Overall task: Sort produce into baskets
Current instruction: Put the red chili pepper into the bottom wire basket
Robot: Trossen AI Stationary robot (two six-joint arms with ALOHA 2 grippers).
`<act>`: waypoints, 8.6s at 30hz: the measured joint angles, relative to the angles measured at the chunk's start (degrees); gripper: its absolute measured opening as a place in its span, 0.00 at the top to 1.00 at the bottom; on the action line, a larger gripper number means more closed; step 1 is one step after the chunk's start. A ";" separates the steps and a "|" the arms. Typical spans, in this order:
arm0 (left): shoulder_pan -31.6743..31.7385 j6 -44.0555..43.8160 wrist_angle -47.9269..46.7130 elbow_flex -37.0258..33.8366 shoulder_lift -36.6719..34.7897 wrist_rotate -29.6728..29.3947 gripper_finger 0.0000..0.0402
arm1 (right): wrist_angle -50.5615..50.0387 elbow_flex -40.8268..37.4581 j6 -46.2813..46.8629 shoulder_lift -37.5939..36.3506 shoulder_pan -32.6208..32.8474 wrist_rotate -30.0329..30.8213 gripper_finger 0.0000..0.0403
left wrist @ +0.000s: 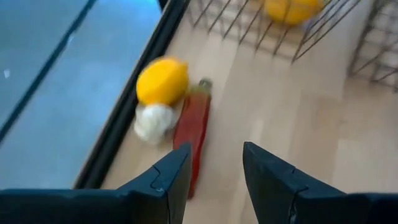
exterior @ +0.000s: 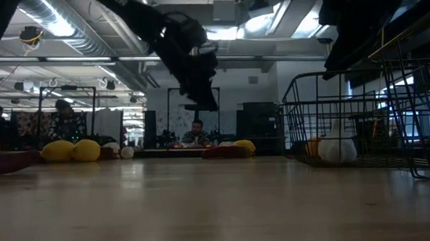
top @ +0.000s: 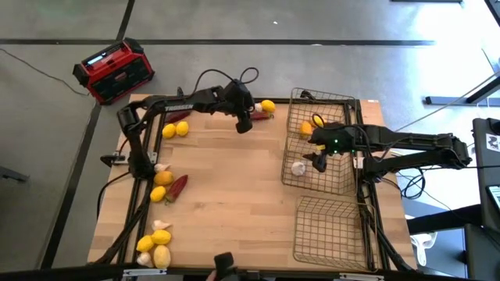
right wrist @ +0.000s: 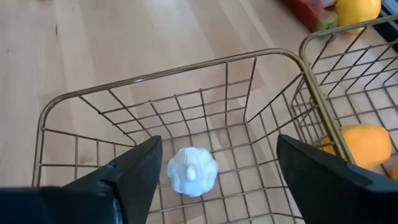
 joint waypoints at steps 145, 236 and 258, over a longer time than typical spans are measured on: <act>0.47 0.64 3.29 0.59 12.66 5.20 0.59 | 1.64 -1.84 -0.44 0.00 -0.01 4.21 0.23; -18.96 -2.62 23.28 -16.94 -20.37 2.95 0.97 | 56.71 -1.81 -6.61 16.92 -0.01 -8.73 0.40; -19.66 2.25 15.55 -16.78 -25.61 3.08 0.60 | 39.71 4.51 -9.44 13.58 0.04 -10.97 0.69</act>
